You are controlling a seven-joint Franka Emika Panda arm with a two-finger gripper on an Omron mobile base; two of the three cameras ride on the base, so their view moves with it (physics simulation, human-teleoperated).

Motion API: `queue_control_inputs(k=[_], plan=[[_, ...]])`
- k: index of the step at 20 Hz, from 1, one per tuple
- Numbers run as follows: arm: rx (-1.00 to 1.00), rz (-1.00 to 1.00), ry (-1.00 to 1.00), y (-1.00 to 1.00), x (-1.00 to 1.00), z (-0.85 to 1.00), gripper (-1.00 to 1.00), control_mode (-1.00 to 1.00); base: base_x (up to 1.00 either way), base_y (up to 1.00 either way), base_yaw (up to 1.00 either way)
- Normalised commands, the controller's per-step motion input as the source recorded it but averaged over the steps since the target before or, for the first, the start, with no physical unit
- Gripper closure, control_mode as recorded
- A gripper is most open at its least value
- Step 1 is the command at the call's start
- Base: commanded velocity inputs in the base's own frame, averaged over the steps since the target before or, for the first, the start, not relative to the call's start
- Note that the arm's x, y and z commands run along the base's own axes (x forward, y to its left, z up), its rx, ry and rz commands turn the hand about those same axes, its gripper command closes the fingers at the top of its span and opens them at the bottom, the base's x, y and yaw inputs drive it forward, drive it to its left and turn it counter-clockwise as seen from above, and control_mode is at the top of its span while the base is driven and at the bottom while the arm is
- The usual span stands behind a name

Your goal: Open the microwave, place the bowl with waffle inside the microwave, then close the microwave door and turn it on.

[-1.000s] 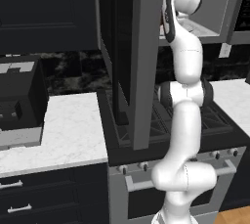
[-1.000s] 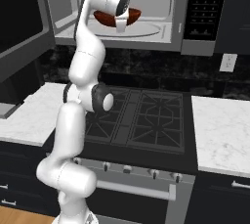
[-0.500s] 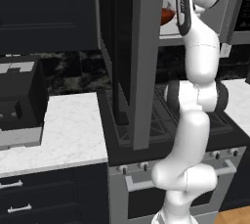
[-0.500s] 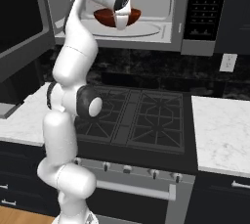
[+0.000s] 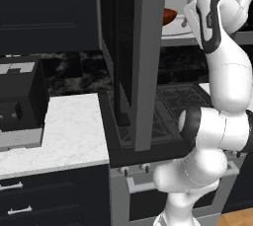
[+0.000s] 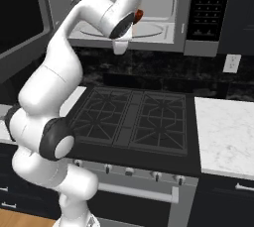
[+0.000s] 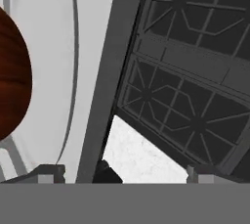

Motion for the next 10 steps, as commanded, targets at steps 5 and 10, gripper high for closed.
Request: queue_control_inputs(k=[5, 10], plan=[[0.01, -0.02, -0.32, 0.07, -1.0, -0.18, -1.0, -1.0, 0.0, 0.0, 0.0], [0.0, -0.01, -0.03, 0.0, -0.96, -0.29, -1.0, -1.0, 0.0, 0.0, 0.0]])
